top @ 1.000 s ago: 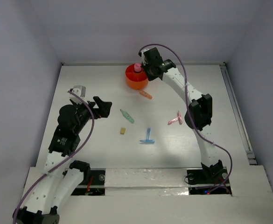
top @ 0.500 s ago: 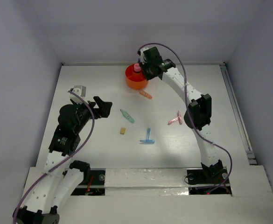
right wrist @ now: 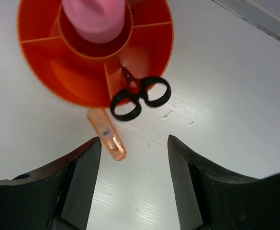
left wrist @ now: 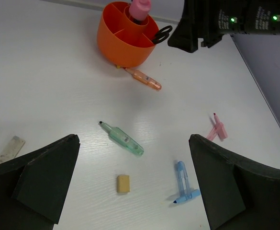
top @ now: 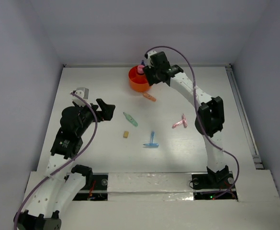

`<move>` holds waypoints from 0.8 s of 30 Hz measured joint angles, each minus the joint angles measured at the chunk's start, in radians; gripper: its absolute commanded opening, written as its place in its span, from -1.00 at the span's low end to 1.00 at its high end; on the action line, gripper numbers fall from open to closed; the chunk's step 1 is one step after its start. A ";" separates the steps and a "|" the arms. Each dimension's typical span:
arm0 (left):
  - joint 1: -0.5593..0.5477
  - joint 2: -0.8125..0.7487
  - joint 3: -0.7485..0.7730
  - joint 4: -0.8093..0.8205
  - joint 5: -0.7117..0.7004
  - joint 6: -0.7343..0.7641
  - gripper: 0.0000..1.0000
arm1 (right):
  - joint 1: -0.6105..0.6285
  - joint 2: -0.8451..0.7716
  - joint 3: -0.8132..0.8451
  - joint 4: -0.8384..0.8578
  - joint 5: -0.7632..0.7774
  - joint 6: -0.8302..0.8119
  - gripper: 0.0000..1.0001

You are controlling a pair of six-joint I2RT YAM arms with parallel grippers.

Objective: Sort the stationery into containers
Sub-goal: Place the scissors in the storage box, then pick up the stationery from the center of the board.

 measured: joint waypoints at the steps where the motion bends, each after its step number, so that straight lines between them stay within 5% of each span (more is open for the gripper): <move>1: 0.002 0.000 0.000 0.000 0.000 0.000 0.98 | 0.001 -0.036 -0.058 0.028 -0.018 0.005 0.26; 3: 0.005 0.000 0.000 0.000 0.000 0.000 0.98 | 0.002 -0.132 -0.203 0.079 -0.052 0.014 0.05; 5: 0.009 0.000 0.000 0.000 -0.001 0.000 0.98 | 0.019 -0.238 -0.333 0.130 -0.092 0.029 -0.36; 9: 0.019 0.000 0.000 0.000 -0.011 0.000 0.95 | 0.087 -0.376 -0.463 0.222 -0.191 0.097 -0.46; 13: 0.021 -0.001 0.000 -0.003 -0.040 0.000 0.88 | 0.204 -0.446 -0.589 0.330 -0.268 0.153 -0.28; 18: 0.025 -0.010 0.000 -0.017 -0.092 0.000 0.83 | 0.333 -0.448 -0.745 0.385 -0.320 0.236 0.29; 24: 0.037 -0.020 0.000 -0.025 -0.122 -0.002 0.87 | 0.409 -0.413 -0.818 0.398 -0.314 0.332 0.32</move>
